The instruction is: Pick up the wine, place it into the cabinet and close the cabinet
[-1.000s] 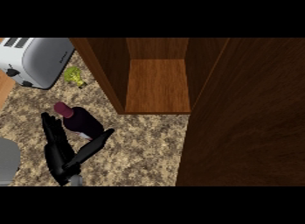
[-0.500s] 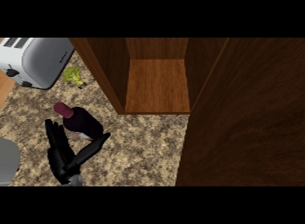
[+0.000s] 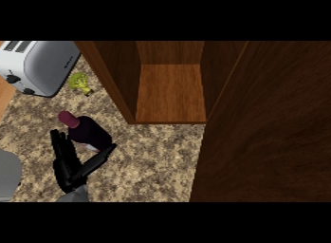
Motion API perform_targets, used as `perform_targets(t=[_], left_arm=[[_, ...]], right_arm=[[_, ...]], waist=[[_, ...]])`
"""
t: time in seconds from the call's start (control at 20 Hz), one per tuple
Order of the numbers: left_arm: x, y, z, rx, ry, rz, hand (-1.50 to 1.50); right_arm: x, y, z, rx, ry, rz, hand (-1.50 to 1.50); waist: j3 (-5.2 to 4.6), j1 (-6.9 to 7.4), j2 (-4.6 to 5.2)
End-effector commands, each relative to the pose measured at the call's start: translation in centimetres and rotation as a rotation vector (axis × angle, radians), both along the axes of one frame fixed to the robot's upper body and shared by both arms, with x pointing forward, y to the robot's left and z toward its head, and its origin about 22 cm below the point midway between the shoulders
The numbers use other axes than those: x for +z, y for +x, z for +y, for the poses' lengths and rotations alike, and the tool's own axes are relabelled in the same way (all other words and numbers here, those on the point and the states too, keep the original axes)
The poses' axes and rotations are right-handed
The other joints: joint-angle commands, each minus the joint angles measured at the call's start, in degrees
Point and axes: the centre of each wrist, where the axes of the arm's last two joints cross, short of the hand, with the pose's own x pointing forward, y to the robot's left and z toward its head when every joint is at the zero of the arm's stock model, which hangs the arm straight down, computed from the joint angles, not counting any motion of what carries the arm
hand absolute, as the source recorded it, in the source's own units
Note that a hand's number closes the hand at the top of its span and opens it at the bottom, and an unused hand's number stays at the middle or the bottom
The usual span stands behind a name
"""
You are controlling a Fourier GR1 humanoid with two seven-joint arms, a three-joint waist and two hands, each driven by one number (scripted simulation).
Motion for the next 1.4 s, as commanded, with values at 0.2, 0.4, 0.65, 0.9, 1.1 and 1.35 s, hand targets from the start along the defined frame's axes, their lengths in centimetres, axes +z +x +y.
perform_targets(t=[0.2, 0.4, 0.65, 0.9, 1.1, 1.35], left_arm=[[-1.9, 1.9, 0.2, -0.032, 0.002, -0.001, -1.5], [-2.2, 1.9, -0.6, -0.033, 0.015, -0.022, -1.5], [-2.1, 3.0, 0.6, -0.112, -0.022, -0.074, 1.5], [-1.0, 5.3, 0.0, -0.167, 0.225, -0.048, 1.5], [-2.0, 3.7, -0.3, -0.355, 0.227, -0.094, 1.5], [-1.3, 4.0, -2.2, -0.732, 0.145, -0.15, 1.5]], right_arm=[[-0.8, -2.8, -0.7, 0.08, 0.021, 0.031, -1.5], [-1.1, -2.6, -0.8, 0.061, 0.009, 0.048, -1.5], [-1.2, -2.3, -0.8, 0.068, 0.015, 0.031, -1.5], [-0.5, -1.8, -0.7, 0.059, 0.011, 0.036, -1.5], [-0.2, -1.2, -0.5, 0.038, 0.01, 0.036, -1.5], [-0.9, -1.3, 0.0, 0.059, 0.005, 0.041, -1.5]], waist=[[0.0, -0.41, 0.12], [0.03, -0.11, 0.08], [0.02, -0.3, 0.17], [0.05, -0.86, 0.14], [0.02, -0.37, 0.05], [0.05, -0.48, -0.21]])
